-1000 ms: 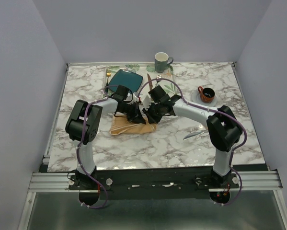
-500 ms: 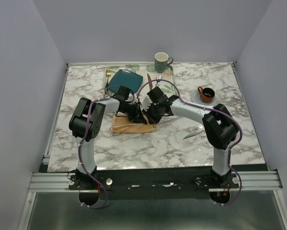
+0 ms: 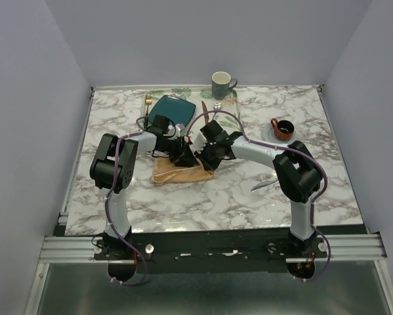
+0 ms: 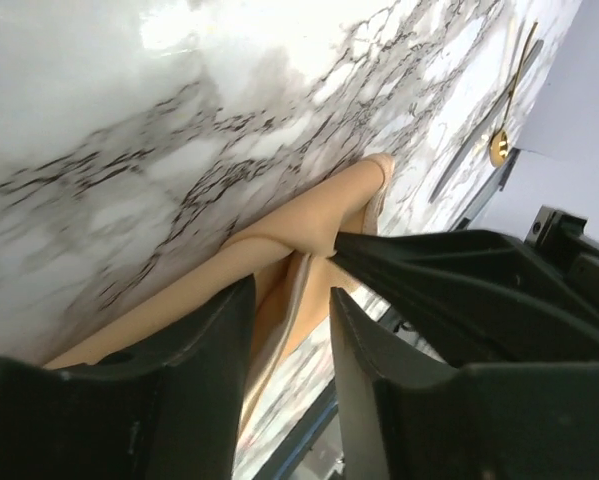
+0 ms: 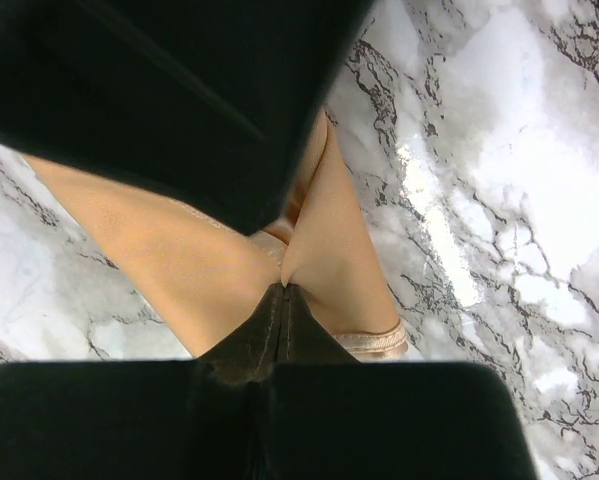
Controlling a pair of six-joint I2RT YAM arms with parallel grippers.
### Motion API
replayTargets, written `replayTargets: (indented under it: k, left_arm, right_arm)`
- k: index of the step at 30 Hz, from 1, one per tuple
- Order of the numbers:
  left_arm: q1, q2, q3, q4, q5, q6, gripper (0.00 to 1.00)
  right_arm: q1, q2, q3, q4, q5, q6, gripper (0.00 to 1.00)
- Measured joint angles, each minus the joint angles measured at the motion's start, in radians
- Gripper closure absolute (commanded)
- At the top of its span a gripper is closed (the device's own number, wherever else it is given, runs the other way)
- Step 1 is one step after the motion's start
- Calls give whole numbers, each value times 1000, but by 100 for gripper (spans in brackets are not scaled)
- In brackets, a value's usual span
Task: Fold the napkin into a case and place the utensils inside
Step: Stuff the top corner of the smaller-rectangle-folded napkin into the folded napkin.
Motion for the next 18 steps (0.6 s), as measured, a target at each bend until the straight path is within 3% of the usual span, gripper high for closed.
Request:
replayTargets:
  k: [10,15,18]
  left_arm:
    - [140,-105,-13,-180,35,261,40]
    - [256,-206,-24,-248,80,501,38]
    - [267,-257,-20,-303,109,681,38]
  right_arm:
    - [0,2,0,11,14,-8,99]
    - [0,2,0,11,18,-9,99]
    - [0,2,0,11,18,-9,99]
